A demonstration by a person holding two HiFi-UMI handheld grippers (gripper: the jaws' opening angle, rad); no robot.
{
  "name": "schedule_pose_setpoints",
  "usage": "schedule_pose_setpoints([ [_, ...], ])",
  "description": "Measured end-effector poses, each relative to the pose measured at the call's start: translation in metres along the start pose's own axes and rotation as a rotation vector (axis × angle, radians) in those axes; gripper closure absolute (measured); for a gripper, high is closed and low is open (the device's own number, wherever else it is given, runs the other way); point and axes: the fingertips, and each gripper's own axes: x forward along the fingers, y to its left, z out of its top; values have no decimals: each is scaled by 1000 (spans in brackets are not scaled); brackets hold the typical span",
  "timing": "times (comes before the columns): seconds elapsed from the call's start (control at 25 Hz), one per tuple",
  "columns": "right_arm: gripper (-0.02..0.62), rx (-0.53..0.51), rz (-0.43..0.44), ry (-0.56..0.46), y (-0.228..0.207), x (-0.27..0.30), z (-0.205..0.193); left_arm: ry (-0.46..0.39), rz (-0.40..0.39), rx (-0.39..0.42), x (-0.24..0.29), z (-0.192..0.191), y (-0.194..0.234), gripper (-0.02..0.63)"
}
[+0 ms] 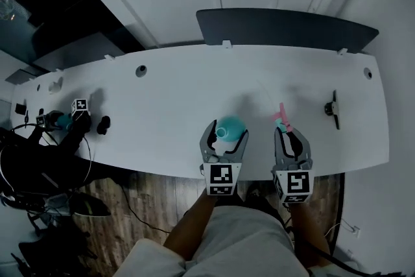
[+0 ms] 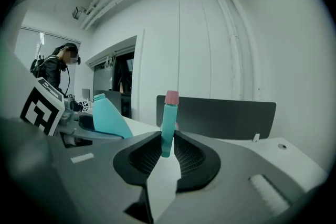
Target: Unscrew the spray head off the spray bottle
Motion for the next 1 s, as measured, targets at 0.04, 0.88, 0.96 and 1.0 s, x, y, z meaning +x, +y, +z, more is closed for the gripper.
schedule_pose_setpoints([
  [0.04, 520, -4, 7, -15, -5, -8, 2, -8, 8, -10, -5, 2, -9, 229],
  [0.88, 523, 11, 65, -144, 23, -120, 19, -70, 91, -14, -134, 18, -57, 229],
  [0.96, 523, 14, 55, -152, 25, -122, 23, -76, 80, -5, -135, 22, -58, 229],
  [1.0, 523, 15, 49, -156, 26, -122, 25, -82, 73, -1, -137, 23, -58, 229],
])
